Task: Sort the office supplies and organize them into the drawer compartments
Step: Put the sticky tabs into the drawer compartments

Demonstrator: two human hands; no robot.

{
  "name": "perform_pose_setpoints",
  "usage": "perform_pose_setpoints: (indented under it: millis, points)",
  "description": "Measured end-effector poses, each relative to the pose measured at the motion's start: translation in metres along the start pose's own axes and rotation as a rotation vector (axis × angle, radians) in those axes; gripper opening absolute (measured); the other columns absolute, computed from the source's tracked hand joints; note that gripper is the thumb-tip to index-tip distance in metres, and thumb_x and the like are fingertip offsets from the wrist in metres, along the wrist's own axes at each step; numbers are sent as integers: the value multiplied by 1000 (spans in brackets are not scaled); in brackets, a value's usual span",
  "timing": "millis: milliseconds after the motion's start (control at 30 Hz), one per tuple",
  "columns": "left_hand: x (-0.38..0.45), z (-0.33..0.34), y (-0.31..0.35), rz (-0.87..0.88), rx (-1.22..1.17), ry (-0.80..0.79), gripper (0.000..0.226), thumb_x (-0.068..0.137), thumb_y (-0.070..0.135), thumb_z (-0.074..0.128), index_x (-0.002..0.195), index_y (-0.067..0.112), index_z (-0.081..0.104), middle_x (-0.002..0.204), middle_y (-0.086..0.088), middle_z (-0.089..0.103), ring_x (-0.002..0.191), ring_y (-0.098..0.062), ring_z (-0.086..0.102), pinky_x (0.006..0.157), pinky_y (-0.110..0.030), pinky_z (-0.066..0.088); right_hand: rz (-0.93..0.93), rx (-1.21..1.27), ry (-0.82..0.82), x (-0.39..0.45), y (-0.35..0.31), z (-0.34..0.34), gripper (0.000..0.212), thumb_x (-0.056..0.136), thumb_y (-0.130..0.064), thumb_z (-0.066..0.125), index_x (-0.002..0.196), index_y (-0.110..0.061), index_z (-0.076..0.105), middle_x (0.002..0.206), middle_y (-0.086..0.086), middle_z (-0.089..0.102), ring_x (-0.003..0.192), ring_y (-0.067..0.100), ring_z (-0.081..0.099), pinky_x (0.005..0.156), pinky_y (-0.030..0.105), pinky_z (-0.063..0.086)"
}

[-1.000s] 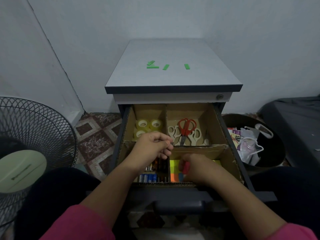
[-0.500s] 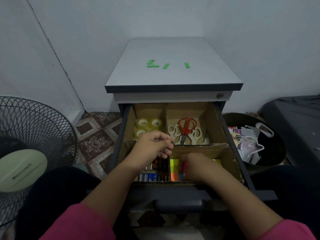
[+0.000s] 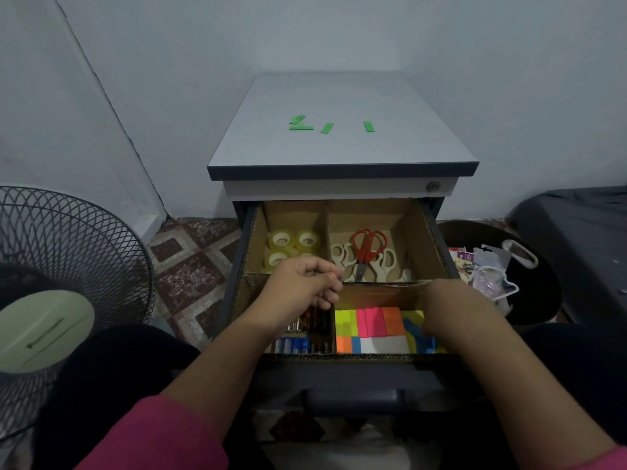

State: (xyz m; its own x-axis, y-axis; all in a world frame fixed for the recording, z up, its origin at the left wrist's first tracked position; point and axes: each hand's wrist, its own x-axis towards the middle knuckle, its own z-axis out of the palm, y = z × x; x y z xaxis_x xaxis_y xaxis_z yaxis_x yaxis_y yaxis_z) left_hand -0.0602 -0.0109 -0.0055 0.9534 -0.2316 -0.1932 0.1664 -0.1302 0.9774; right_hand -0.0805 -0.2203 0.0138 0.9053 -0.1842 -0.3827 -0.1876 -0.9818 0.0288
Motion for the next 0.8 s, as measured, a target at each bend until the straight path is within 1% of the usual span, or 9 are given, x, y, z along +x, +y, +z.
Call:
perform_pose_setpoints:
  millis: [167, 267, 367, 533, 600, 667, 700, 733, 800]
  points:
    - [0, 0, -1, 3, -1, -2, 14, 94, 2, 54, 97, 5, 67, 82, -10, 69, 65, -12, 63, 58, -19, 51, -22, 5, 5, -2, -9, 16, 17, 94, -18, 52, 106, -12, 62, 108, 5, 63, 102, 21, 62, 80, 29, 50]
    - [1, 0, -1, 1, 2, 0, 14, 94, 3, 54, 96, 6, 67, 82, -10, 69, 65, -11, 63, 58, -19, 51, -33, 35, 25, -5, -10, 19, 23, 95, -12, 45, 110, -11, 62, 114, 7, 62, 107, 22, 61, 84, 30, 49]
    - [0, -1, -1, 2, 4, 1, 13, 94, 3, 55, 96, 6, 68, 83, -11, 70, 66, -12, 64, 58, -20, 52, -31, 62, 7, -5, -11, 17, 24, 95, -12, 45, 112, -10, 61, 117, 8, 61, 110, 23, 59, 87, 31, 48]
    - [-1, -1, 0, 3, 1, -2, 14, 94, 2, 54, 98, 4, 67, 85, -12, 69, 65, -12, 63, 58, -19, 52, -35, 73, 6, -5, -9, 18, 19, 95, -16, 50, 108, -11, 61, 111, 7, 62, 106, 23, 60, 85, 31, 48]
    - [-1, -1, 0, 2, 2, -2, 14, 94, 2, 54, 99, 3, 67, 84, -12, 69, 65, -11, 63, 58, -19, 52, -27, 58, -16, -4, -9, 16, 17, 94, -20, 54, 105, -11, 62, 96, 5, 60, 98, 23, 61, 79, 30, 48]
    - [0, 0, 1, 0, 1, -2, 14, 94, 2, 54, 99, 3, 67, 84, -12, 69, 64, -11, 63, 58, -19, 52, -19, 32, -38, -3, -9, 9, 18, 92, -24, 58, 102, -10, 62, 79, 0, 53, 85, 20, 58, 72, 28, 47]
    - [0, -1, 0, -1, 0, -3, 14, 94, 2, 54, 99, 4, 67, 84, -12, 69, 64, -11, 63, 58, -19, 52, -14, 15, -55, -5, -10, 5, 17, 91, -22, 59, 101, -9, 62, 80, 0, 53, 85, 20, 59, 72, 28, 48]
    - [0, -1, 0, -1, -1, -3, 14, 94, 2, 54, 98, 4, 67, 84, -11, 69, 64, -11, 63, 58, -19, 52, -9, 8, -69, -7, -11, 2, 14, 90, -18, 59, 100, -8, 61, 87, 3, 56, 89, 21, 60, 75, 28, 51]
    - [0, -1, 0, -2, 0, -4, 14, 94, 2, 54, 98, 4, 67, 83, -11, 69, 64, -11, 63, 58, -19, 52, -20, 24, -29, -10, -11, -3, 2, 87, -10, 59, 89, -9, 59, 96, 9, 59, 90, 22, 61, 74, 28, 51]
